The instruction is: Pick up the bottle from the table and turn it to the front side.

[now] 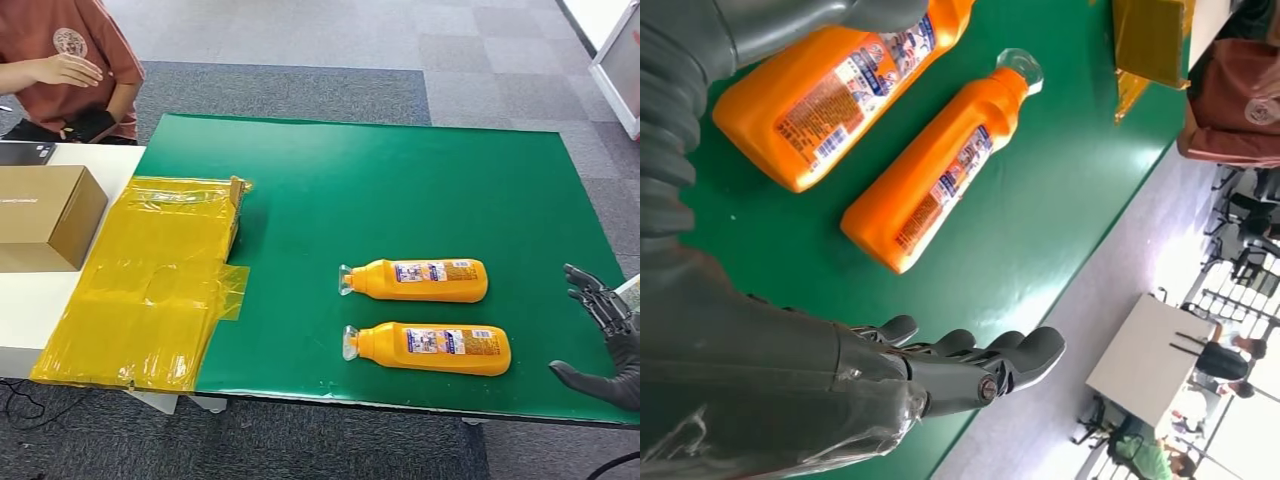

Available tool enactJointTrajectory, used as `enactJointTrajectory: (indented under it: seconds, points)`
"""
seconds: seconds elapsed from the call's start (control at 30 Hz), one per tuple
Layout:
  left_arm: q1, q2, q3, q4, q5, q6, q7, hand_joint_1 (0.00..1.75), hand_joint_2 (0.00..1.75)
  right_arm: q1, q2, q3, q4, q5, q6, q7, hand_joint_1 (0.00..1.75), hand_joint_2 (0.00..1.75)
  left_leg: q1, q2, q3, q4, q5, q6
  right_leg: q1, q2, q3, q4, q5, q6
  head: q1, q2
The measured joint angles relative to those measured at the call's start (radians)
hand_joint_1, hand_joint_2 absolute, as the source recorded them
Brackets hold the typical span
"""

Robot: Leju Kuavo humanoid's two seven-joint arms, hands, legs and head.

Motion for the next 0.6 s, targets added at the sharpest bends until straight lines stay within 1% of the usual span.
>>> enactJointTrajectory:
  seconds: [0.07,0.17,0.23,0.33,0.43,0.53,0.6]
  points:
    - [-0.025,0.0,0.03,0.012,-0.052,-0.022,0.006,0.0,1.75,-0.016,-0.003,0.01,0.003,0.004,-0.001,-0.006,0.0,1.75,0.0,0.0,0.0,0.0,0.0,0.0,0.0,0.0,0.0,0.0,0.0,0.0,0.0,0.0]
    - [-0.069,0.0,0.079,0.026,-0.069,-0.073,0.035,0.0,1.75,-0.043,-0.01,0.028,0.013,0.017,-0.009,-0.009,0.0,1.75,0.0,0.0,0.0,0.0,0.001,0.0,0.0,0.0,0.0,0.0,0.0,0.0,0.0,0.0]
    - [-0.112,0.001,0.122,0.038,-0.082,-0.112,0.051,0.0,1.75,-0.068,-0.014,0.047,0.025,0.035,-0.024,-0.009,0.0,1.75,0.0,0.0,0.001,0.0,0.001,-0.001,0.0,0.0,0.0,0.0,0.001,0.0,0.0,0.0]
    - [-0.168,0.006,0.182,0.058,-0.129,-0.165,0.033,0.0,1.75,-0.096,-0.025,0.077,0.043,0.086,-0.055,-0.007,0.0,1.75,0.0,0.0,0.001,0.0,0.001,-0.001,0.0,0.0,0.0,0.0,0.001,0.0,0.0,0.0]
    - [-0.196,0.011,0.217,0.073,-0.139,-0.185,0.029,0.0,1.75,-0.102,-0.047,0.101,0.052,0.2,-0.104,0.011,0.0,1.75,0.0,0.0,0.001,0.0,0.001,-0.001,0.0,0.0,0.001,0.0,0.001,0.0,0.0,0.0]
    - [-0.214,0.012,0.248,0.08,-0.116,-0.185,0.046,0.0,1.75,-0.106,-0.059,0.142,0.06,0.376,-0.166,0.047,0.0,1.75,0.0,0.0,0.001,0.0,0.001,-0.001,0.0,0.0,0.001,0.0,0.001,0.0,0.0,0.0]
    - [-0.224,0.012,0.262,0.081,-0.105,-0.182,0.056,0.0,1.75,-0.116,-0.059,0.188,0.067,0.482,-0.195,0.08,0.0,1.75,0.0,0.0,0.001,0.0,0.001,-0.001,0.0,0.0,0.0,0.0,0.001,-0.001,0.0,0.0]
